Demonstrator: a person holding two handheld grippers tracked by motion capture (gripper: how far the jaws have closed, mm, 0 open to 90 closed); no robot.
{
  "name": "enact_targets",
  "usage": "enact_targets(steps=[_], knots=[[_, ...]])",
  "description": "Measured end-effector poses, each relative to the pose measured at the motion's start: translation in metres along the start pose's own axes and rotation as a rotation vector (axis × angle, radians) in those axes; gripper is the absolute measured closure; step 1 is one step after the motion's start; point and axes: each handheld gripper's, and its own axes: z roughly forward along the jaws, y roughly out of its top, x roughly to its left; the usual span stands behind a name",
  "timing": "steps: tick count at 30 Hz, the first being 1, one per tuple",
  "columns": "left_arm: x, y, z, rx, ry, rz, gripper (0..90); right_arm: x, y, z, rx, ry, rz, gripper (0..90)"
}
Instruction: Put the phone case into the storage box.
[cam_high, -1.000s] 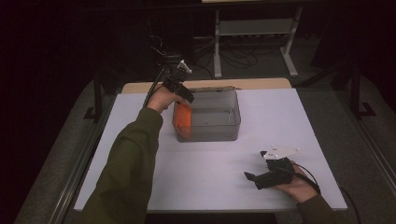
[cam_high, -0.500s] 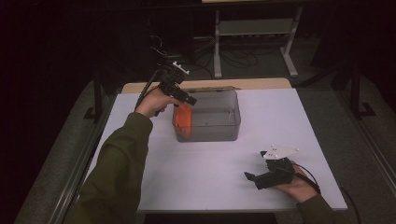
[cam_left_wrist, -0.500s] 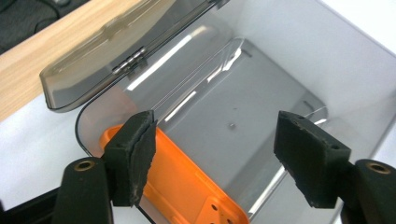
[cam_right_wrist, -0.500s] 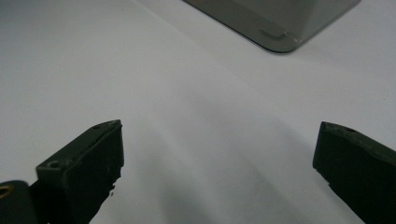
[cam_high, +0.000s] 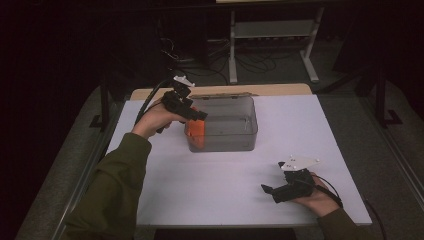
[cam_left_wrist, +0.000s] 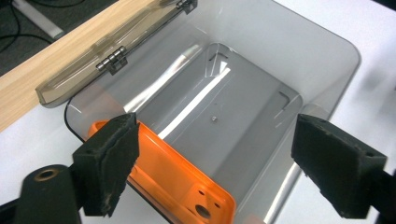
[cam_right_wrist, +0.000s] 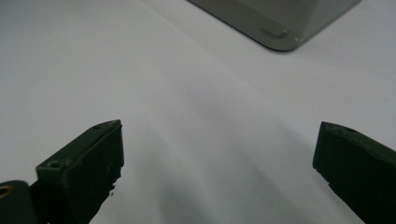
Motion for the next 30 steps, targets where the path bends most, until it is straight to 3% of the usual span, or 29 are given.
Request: enact_targets(steps=[13, 23, 30], knots=[[-0.013, -0.03, -0.016, -0.036, -0.001, 0.021, 0.4, 0.001, 0.001, 0.0, 0.003, -0.002, -0.001, 1.5], [-0.021, -0.057, -0.022, -0.063, -0.006, 0.035, 0.0, 0.002, 0.002, 0.0, 0.001, -0.002, -0.008, 1.5], [-0.029, -0.075, -0.028, -0.108, 0.004, 0.041, 0.0, 0.002, 0.001, 0.001, 0.004, -0.003, -0.012, 1.5]])
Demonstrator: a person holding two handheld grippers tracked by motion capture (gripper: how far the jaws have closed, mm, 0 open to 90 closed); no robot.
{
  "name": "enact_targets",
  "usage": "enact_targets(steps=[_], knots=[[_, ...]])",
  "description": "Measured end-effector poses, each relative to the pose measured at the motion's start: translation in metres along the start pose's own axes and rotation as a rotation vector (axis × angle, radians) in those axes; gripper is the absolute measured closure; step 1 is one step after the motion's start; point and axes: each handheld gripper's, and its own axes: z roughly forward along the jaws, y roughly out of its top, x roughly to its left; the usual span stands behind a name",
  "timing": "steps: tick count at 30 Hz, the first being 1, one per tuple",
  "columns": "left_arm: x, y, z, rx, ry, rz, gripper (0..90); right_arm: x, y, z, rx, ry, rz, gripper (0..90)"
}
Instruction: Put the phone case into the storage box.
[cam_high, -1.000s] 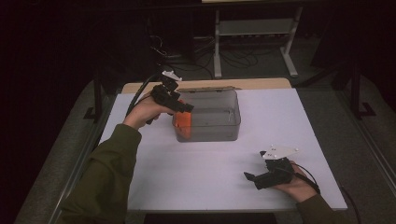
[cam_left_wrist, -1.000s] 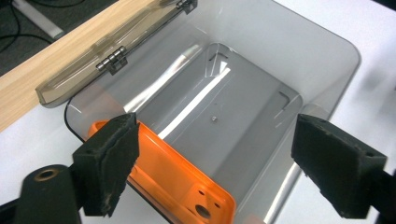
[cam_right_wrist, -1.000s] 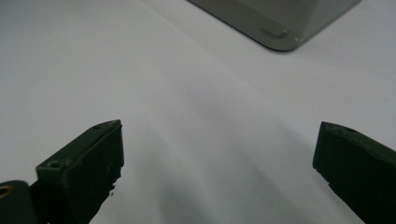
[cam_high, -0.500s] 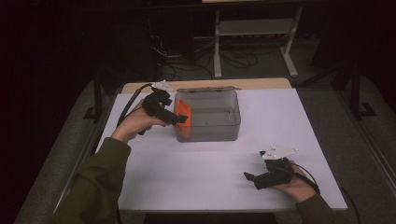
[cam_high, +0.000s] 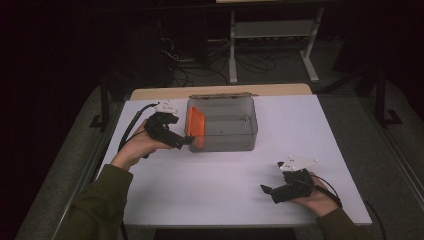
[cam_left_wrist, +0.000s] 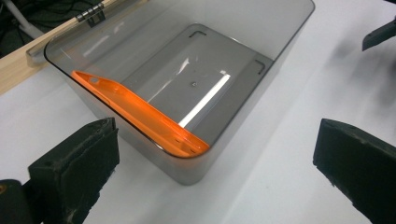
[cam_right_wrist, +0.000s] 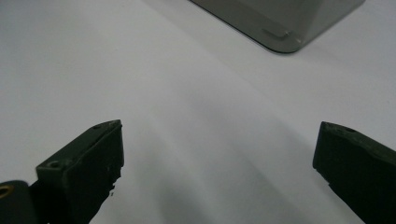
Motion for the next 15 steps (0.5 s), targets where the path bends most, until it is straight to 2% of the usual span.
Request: enact_targets(steps=[5, 8, 15], knots=[[-0.006, -0.017, -0.005, -0.03, 0.011, 0.019, 0.0, 0.0, 0.0, 0.0, 0.001, 0.0, -0.001, 1.5], [-0.009, -0.029, -0.007, -0.025, 0.016, 0.029, 0.0, 0.0, 0.0, 0.0, 0.001, -0.001, -0.003, 1.5], [-0.016, -0.055, -0.006, -0.032, 0.021, 0.022, 0.0, 0.0, 0.0, 0.0, 0.003, -0.003, -0.003, 1.5]])
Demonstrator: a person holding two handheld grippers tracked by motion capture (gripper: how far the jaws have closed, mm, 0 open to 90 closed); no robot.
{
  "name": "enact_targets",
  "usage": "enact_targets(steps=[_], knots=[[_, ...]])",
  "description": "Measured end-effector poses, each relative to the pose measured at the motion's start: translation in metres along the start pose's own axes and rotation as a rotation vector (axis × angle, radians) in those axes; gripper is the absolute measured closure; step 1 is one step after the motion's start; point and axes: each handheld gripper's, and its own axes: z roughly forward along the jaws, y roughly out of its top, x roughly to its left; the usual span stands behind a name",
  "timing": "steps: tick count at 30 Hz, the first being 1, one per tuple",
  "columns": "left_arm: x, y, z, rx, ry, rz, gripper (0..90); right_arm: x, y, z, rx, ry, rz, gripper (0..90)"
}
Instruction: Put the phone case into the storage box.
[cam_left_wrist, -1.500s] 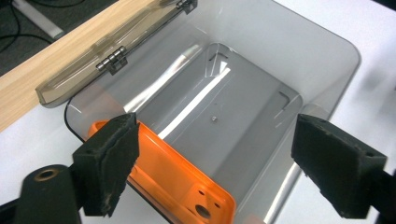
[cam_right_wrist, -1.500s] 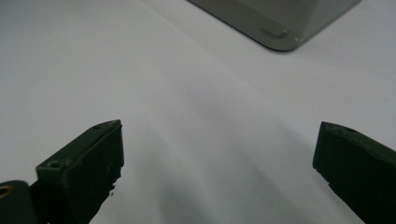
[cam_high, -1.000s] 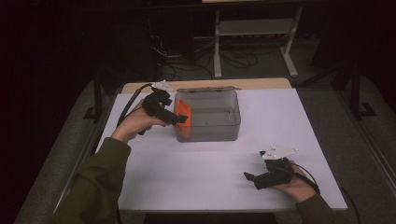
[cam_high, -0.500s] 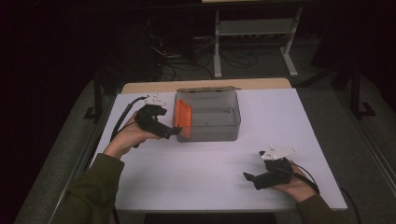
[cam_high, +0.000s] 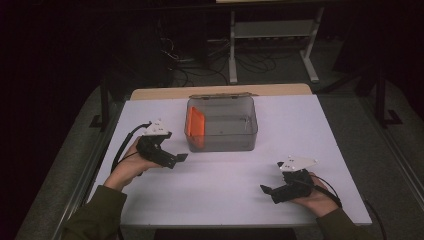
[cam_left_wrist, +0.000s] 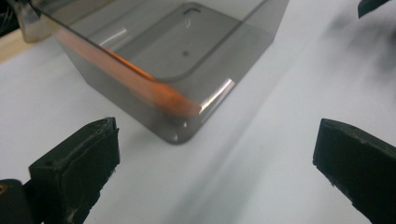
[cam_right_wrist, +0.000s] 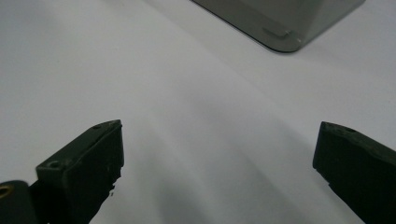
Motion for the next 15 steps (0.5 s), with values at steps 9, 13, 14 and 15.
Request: enact_targets(steps=[9, 13, 14, 15], knots=[[-0.009, -0.027, 0.002, -0.005, -0.001, -0.011, 0.0, 0.0, 0.0, 0.0, 0.0, 0.001, 0.001, 1.5], [-0.012, -0.037, 0.003, -0.011, 0.001, -0.011, 0.0, 0.0, 0.0, 0.0, 0.001, 0.001, 0.003, 1.5], [-0.013, -0.039, 0.003, -0.01, 0.002, -0.008, 0.0, 0.0, 0.0, 0.0, 0.001, 0.001, 0.003, 1.5], [-0.014, -0.041, 0.003, -0.014, 0.001, -0.01, 0.0, 0.0, 0.0, 0.0, 0.001, 0.002, 0.003, 1.5]])
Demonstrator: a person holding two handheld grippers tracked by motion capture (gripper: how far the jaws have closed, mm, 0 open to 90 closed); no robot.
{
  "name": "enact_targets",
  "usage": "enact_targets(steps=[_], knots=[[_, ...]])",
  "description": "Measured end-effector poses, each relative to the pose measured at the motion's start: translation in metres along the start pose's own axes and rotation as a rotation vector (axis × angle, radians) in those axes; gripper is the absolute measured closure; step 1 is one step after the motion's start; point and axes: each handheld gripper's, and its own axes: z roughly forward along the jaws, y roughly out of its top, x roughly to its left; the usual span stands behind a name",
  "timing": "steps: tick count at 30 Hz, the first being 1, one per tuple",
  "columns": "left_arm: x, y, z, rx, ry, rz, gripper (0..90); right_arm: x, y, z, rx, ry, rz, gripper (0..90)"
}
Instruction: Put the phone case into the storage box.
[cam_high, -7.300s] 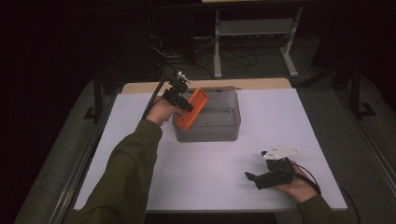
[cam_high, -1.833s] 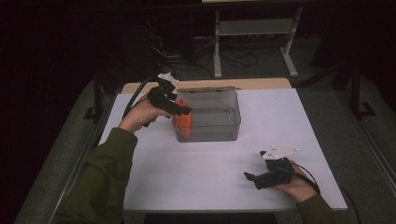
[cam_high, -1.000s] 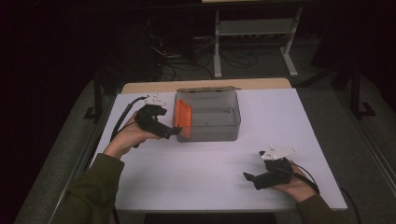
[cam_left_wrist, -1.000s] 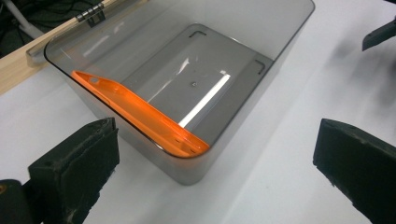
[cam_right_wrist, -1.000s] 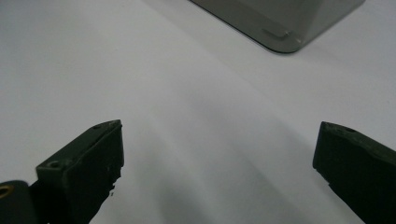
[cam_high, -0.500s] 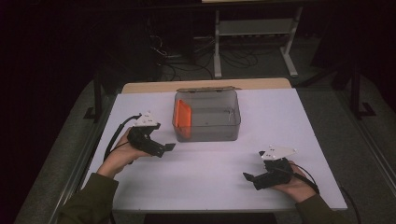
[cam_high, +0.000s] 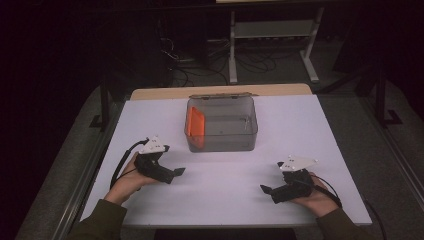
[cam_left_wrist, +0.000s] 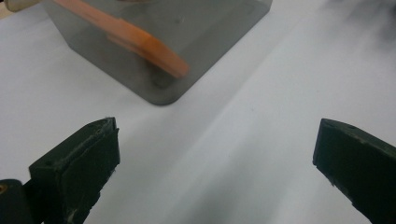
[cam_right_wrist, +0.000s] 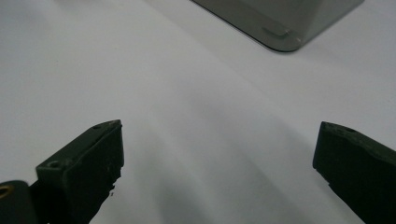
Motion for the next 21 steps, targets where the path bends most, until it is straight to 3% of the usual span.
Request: enact_targets(steps=[10, 21], knots=[[-0.009, -0.018, -0.004, -0.038, -0.004, 0.009, 0.0, 0.0, 0.0, 0.0, 0.005, 0.001, -0.003, 1.5], [-0.016, -0.036, -0.012, -0.086, -0.018, -0.006, 0.0, 0.0, 0.0, 0.0, 0.006, 0.002, -0.002, 1.5]])
